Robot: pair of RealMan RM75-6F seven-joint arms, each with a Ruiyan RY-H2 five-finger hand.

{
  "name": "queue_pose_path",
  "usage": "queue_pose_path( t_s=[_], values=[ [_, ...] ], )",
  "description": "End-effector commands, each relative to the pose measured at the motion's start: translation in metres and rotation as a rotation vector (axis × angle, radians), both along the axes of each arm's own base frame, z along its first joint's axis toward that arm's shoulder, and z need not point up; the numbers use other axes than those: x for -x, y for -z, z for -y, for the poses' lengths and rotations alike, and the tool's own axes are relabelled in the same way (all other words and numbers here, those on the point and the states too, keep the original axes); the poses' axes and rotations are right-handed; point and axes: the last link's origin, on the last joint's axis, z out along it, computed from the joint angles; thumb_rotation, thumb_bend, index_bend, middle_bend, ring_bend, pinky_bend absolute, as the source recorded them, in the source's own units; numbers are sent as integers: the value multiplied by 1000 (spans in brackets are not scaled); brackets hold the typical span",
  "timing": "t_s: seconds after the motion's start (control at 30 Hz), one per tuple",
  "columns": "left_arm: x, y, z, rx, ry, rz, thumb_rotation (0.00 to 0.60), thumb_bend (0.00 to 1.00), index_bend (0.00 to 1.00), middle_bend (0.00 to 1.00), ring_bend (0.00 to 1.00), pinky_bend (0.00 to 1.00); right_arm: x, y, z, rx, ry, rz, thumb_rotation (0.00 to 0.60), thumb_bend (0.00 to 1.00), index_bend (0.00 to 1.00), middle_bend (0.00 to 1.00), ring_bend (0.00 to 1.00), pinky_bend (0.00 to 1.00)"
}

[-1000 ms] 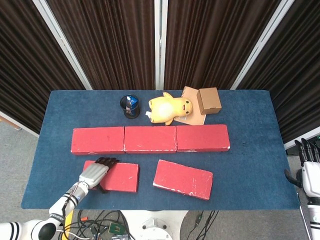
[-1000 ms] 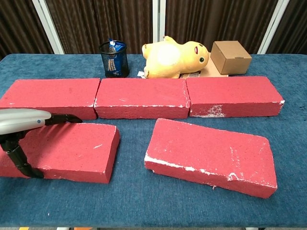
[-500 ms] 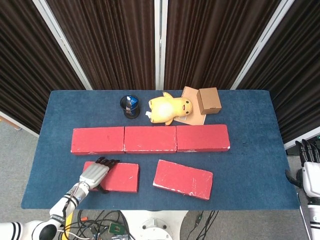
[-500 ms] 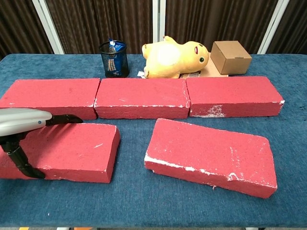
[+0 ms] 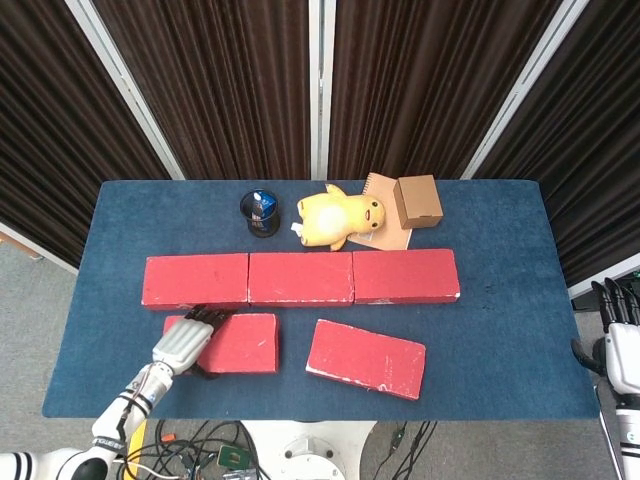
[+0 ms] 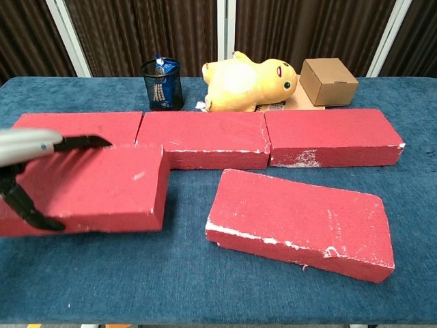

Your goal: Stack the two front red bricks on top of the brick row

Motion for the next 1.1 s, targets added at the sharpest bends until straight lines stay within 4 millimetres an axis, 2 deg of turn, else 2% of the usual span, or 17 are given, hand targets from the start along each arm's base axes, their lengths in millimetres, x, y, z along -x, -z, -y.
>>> queue_pose_path(
  t_s=[0.03, 0.2, 0.3, 0.67, 0.9, 1.1],
  values=[
    [-5, -17, -11, -48, 14, 6, 600, 155, 4, 100, 165, 0, 0, 0, 0, -1, -1, -2, 600, 230, 0, 0, 0, 0],
    [-17, -35, -39, -85, 45, 12, 600, 155, 7, 100, 153, 0, -1, 1, 0, -4, -1, -9, 600, 230, 0, 0, 0, 0],
    [-21, -39, -59, -82, 65, 4, 600, 155, 7, 100, 153, 0, -2, 3, 0, -9, -4, -21, 600, 231, 0, 0, 0, 0],
    [-29, -9, -119, 37, 77, -9, 600, 155, 29, 110, 145, 0, -12, 6, 4, -51, -56, -38, 600, 207, 0, 0, 0, 0],
    [-21, -3, -142, 45, 32, -6, 600, 156, 29, 110, 146, 0, -19, 12, 7, -68, -72, -47, 600, 206, 0, 0, 0, 0],
    [-14, -5, -152, 56, -2, -9, 600, 156, 30, 110, 145, 0, -25, 15, 9, -82, -92, -53, 600, 205, 0, 0, 0, 0]
  ],
)
